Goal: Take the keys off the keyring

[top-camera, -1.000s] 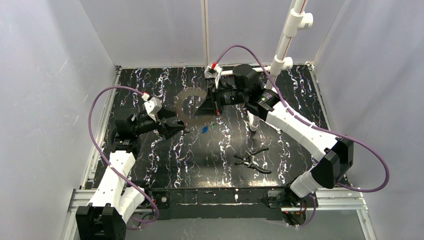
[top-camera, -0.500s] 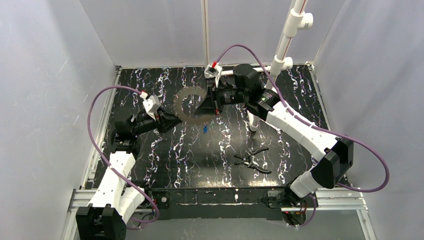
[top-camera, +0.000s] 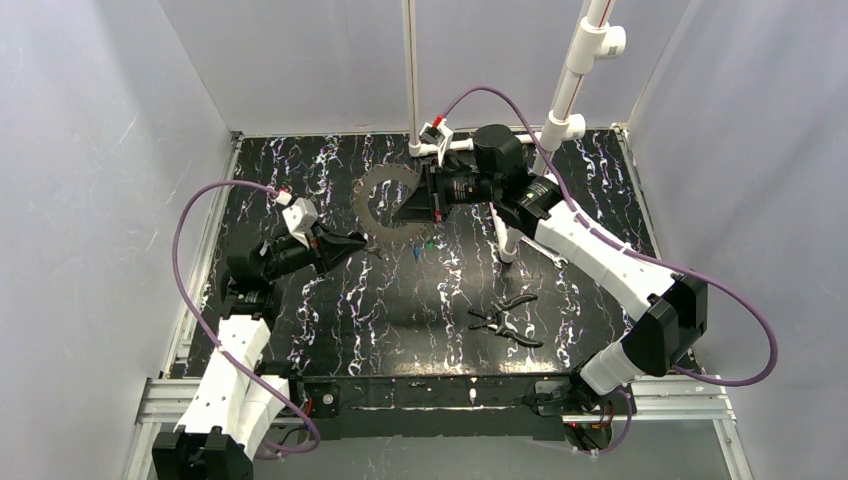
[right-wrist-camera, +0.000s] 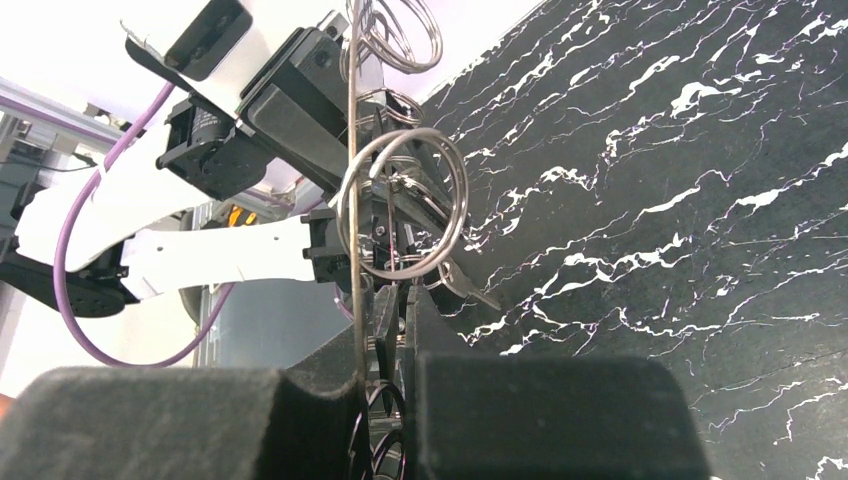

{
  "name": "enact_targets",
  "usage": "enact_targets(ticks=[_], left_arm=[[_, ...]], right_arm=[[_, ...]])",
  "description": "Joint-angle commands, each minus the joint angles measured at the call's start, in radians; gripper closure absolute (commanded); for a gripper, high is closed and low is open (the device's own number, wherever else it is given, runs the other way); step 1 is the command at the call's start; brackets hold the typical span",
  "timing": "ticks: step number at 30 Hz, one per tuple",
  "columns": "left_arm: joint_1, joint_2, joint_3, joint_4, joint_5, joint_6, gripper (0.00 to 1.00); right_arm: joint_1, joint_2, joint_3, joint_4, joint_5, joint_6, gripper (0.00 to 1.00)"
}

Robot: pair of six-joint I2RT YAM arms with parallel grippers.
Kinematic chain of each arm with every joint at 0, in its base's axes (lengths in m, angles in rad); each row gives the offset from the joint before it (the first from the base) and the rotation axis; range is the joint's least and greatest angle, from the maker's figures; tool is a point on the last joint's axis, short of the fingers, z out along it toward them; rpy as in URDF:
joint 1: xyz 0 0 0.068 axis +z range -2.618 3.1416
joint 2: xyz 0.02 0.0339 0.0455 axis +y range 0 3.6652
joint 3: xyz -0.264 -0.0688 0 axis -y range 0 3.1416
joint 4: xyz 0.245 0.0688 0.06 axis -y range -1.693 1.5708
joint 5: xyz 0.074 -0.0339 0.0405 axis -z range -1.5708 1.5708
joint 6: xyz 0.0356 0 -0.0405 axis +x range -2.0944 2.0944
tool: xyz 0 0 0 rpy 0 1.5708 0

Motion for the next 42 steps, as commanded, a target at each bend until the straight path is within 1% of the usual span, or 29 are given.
enact_targets(ticks=[1,5,9,10,13,16,18,21,24,28,30,36,38,42], left_arm=[[-0.004,-0.036,-0.012,0.001,-0.017,-0.04,1.0],[-0.003,-0.026,0.006,-0.035,-0.052,-0.059,1.0],[-0.004,-0.022,0.013,-0.041,-0.091,-0.098,0.71],[-0.004,-0.02,0.015,-0.041,-0.103,-0.112,0.67],[-0.003,-0.013,0.022,-0.038,-0.14,-0.144,0.58],[-0.003,-0.016,0.007,-0.004,-0.224,-0.21,0.48],[-0.003,-0.025,-0.01,0.034,-0.266,-0.252,0.41],[-0.003,-0.064,-0.058,0.137,-0.263,-0.286,0.33],[-0.01,-0.113,-0.106,0.228,-0.286,-0.281,0.32],[-0.016,-0.141,-0.125,0.25,-0.34,-0.243,0.33],[-0.026,-0.138,-0.121,0.264,-0.352,-0.235,0.34],[-0.08,-0.103,-0.128,0.39,-0.328,-0.21,0.36],[-0.086,-0.101,-0.124,0.403,-0.353,-0.205,0.36],[-0.092,-0.1,-0.109,0.407,-0.462,-0.197,0.37]], right_arm=[[-0.012,-0.019,-0.016,0.11,-0.012,0.05,0.99],[-0.012,-0.017,-0.019,0.133,-0.027,0.071,0.99],[-0.012,-0.021,-0.028,0.144,-0.043,0.09,0.99],[-0.012,-0.022,-0.031,0.144,-0.047,0.094,0.99],[-0.012,-0.025,-0.034,0.179,-0.051,0.106,0.99],[-0.012,-0.026,-0.038,0.191,-0.052,0.123,0.99],[-0.013,-0.028,-0.038,0.205,-0.051,0.138,0.99],[-0.012,-0.027,-0.029,0.208,-0.045,0.151,0.99],[-0.012,-0.027,-0.019,0.212,-0.034,0.161,0.99],[-0.012,-0.029,-0.009,0.226,-0.026,0.179,0.99],[-0.012,-0.025,-0.003,0.233,-0.034,0.19,0.99],[-0.012,-0.017,0.021,0.254,-0.046,0.203,0.99],[-0.012,-0.015,0.034,0.253,-0.041,0.206,0.99],[-0.012,-0.011,0.057,0.249,-0.023,0.214,0.99]])
